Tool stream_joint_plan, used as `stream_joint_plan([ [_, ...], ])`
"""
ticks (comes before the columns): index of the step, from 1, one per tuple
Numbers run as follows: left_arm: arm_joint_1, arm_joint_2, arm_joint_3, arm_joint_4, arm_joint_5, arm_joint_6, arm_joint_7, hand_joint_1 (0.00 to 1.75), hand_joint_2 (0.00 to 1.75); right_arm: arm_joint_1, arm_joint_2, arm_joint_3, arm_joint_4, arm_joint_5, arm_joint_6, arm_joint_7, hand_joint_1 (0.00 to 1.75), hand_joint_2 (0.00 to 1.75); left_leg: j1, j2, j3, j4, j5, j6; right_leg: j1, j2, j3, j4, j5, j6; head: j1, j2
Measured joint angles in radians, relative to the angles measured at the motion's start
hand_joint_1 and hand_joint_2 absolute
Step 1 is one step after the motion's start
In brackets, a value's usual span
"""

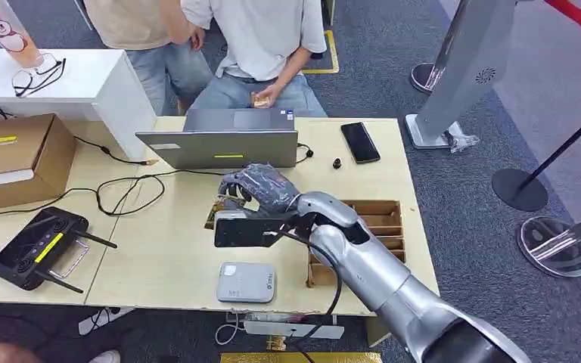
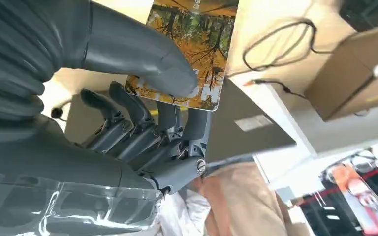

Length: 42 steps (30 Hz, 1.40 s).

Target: Pass the card to the sensor for recognition and then transmit it.

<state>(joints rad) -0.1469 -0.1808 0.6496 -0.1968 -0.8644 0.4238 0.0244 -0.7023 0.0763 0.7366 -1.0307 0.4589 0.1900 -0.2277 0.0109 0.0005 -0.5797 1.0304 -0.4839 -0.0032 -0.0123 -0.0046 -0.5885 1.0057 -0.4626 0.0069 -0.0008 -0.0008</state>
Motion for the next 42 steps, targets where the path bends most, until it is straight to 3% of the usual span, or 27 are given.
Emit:
stream_joint_plan([
  [16, -0.009, 0.000, 0.000, 0.000, 0.000, 0.004, 0.029, 0.00, 0.00, -0.050, 0.004, 0.075, 0.173, 0.014, 0.037, 0.032, 1.75, 1.75, 0.000, 0.000, 0.000, 0.000, 0.000, 0.000, 0.000, 0.000, 0.000, 0.000, 0.000, 0.000, 0.000, 0.000],
  [34, -0.012, -0.001, -0.015, 0.000, -0.025, 0.000, 0.032, 0.00, 0.00, -0.048, -0.005, 0.111, 0.204, 0.034, 0.136, 0.098, 1.75, 1.75, 0.000, 0.000, 0.000, 0.000, 0.000, 0.000, 0.000, 0.000, 0.000, 0.000, 0.000, 0.000, 0.000, 0.000],
  [42, -0.014, -0.001, -0.023, 0.000, -0.030, -0.006, 0.035, 0.00, 0.00, -0.048, -0.006, 0.118, 0.225, -0.002, 0.199, 0.082, 1.75, 1.75, 0.000, 0.000, 0.000, 0.000, 0.000, 0.000, 0.000, 0.000, 0.000, 0.000, 0.000, 0.000, 0.000, 0.000],
])
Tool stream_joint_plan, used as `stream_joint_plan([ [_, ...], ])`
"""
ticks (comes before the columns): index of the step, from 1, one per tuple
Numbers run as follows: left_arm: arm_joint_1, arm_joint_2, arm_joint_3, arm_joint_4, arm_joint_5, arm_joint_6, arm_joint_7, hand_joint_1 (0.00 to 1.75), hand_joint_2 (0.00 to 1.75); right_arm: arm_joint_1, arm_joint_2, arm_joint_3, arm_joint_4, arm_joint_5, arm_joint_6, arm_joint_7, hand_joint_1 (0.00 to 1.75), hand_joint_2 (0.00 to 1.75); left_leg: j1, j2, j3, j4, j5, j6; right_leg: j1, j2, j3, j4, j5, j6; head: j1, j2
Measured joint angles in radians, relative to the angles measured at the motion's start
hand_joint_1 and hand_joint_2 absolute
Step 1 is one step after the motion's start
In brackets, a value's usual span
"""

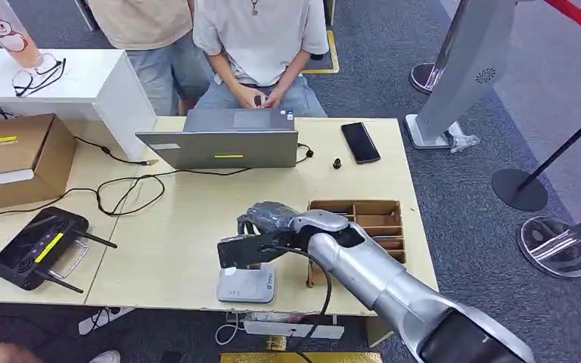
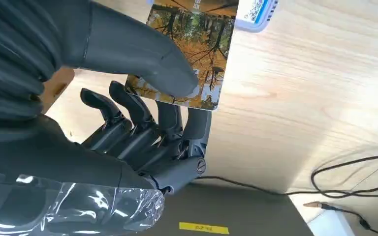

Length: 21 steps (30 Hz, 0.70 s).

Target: Pass the card to the sensor for recognition and then transmit it.

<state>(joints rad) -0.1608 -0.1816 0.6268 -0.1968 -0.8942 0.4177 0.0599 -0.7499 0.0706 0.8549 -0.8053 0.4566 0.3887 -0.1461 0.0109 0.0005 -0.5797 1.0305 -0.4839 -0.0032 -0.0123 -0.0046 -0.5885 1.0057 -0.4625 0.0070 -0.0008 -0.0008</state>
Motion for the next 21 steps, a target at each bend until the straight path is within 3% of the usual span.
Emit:
stream_joint_plan([
  [21, 0.000, -0.001, -0.002, 0.000, 0.000, -0.003, 0.000, 0.00, 0.00, 0.019, 0.029, 0.036, 0.084, -0.014, -0.001, 0.025, 1.75, 1.75, 0.000, 0.000, 0.000, 0.000, 0.000, 0.000, 0.000, 0.000, 0.000, 0.000, 0.000, 0.000, 0.000, 0.000],
])
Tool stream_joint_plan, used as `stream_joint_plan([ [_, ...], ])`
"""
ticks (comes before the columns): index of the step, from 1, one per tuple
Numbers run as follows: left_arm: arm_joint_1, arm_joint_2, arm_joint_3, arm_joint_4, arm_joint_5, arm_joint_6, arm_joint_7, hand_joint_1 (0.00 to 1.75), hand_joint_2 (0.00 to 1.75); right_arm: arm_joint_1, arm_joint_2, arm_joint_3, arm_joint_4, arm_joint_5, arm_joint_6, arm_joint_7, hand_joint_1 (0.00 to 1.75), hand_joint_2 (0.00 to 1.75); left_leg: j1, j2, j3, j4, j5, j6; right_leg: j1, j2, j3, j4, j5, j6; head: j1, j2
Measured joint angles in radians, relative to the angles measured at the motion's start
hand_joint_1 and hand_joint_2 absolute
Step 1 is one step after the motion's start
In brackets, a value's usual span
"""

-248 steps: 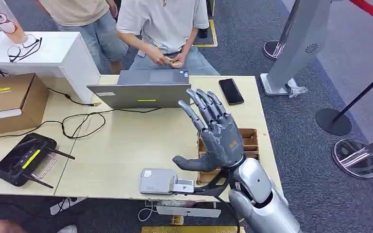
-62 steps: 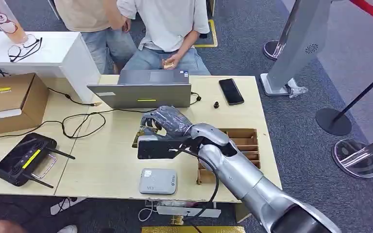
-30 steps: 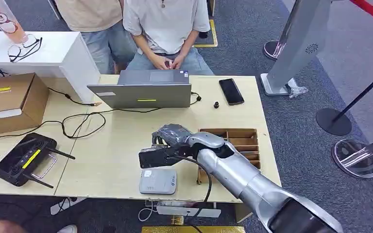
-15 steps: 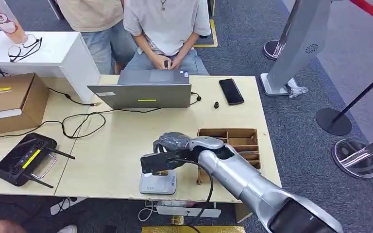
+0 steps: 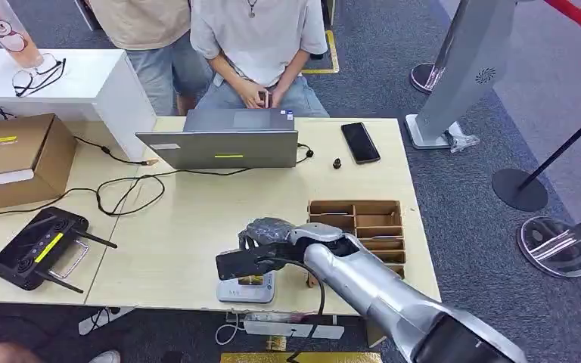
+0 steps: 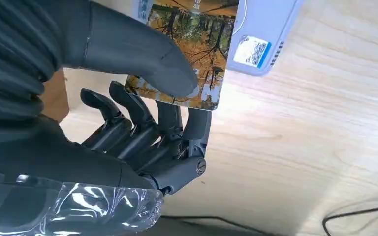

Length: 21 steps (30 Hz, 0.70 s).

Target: Pass the card to the sensor for recognition and then transmit it.

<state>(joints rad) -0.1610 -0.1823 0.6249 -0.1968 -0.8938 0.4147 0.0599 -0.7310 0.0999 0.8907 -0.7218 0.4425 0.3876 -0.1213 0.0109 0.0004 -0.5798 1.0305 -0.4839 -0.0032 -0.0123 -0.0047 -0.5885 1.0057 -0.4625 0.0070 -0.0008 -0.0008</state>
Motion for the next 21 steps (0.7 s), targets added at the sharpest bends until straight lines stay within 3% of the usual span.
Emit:
stream_joint_plan([
  [21, 0.000, -0.004, -0.011, 0.000, -0.016, -0.003, 0.000, 0.00, 0.00, 0.036, 0.056, 0.001, 0.066, -0.093, 0.006, 0.019, 1.75, 1.75, 0.000, 0.000, 0.000, 0.000, 0.000, 0.000, 0.000, 0.000, 0.000, 0.000, 0.000, 0.000, 0.000, 0.000],
])
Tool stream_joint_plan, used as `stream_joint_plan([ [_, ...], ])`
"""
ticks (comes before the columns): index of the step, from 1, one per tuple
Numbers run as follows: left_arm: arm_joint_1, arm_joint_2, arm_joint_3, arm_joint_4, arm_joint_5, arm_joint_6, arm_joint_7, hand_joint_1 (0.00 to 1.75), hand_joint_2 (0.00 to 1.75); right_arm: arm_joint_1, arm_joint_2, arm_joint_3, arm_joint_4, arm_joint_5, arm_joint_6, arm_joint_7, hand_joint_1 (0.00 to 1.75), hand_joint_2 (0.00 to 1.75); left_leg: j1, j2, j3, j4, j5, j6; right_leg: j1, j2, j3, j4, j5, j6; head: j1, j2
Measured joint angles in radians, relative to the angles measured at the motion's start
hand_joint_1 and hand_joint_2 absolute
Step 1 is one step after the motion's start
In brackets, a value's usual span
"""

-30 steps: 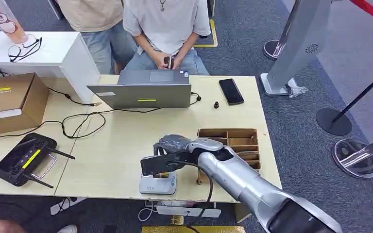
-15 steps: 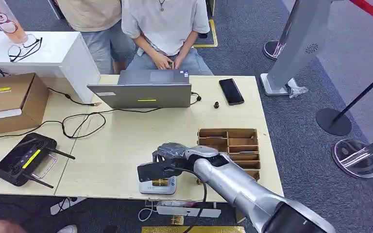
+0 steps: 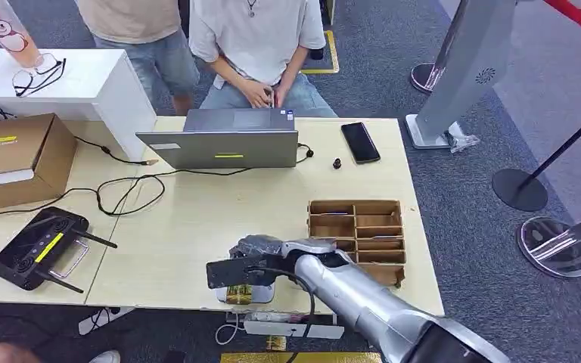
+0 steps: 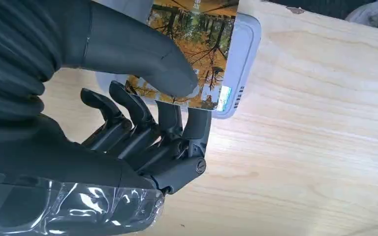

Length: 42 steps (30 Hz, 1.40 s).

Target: Pass the card to the sensor for recognition and then transmit it.

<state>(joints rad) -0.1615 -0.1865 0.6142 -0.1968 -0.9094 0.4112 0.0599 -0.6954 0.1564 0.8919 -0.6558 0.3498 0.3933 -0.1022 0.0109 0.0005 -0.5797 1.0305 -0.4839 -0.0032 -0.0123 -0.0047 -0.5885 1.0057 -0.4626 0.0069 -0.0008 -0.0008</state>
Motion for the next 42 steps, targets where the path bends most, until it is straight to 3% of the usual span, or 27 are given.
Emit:
stream_joint_plan([
  [13, -0.003, -0.004, -0.015, 0.000, -0.009, -0.008, 0.008, 0.00, 0.00, 0.001, 0.008, -0.014, 0.042, -0.030, -0.027, 0.013, 1.75, 1.75, 0.000, 0.000, 0.000, 0.000, 0.000, 0.000, 0.000, 0.000, 0.000, 0.000, 0.000, 0.000, 0.000, 0.000],
  [32, -0.007, -0.004, -0.016, 0.000, -0.010, -0.010, 0.014, 0.00, 0.00, -0.043, 0.010, -0.073, 0.086, -0.108, 0.019, 0.021, 1.75, 1.75, 0.000, 0.000, 0.000, 0.000, 0.000, 0.000, 0.000, 0.000, 0.000, 0.000, 0.000, 0.000, 0.000, 0.000],
  [42, -0.008, -0.004, -0.016, 0.000, -0.006, -0.009, 0.014, 0.00, 0.00, -0.050, 0.022, -0.076, 0.132, -0.081, -0.001, 0.052, 1.75, 1.75, 0.000, 0.000, 0.000, 0.000, 0.000, 0.000, 0.000, 0.000, 0.000, 0.000, 0.000, 0.000, 0.000, 0.000],
])
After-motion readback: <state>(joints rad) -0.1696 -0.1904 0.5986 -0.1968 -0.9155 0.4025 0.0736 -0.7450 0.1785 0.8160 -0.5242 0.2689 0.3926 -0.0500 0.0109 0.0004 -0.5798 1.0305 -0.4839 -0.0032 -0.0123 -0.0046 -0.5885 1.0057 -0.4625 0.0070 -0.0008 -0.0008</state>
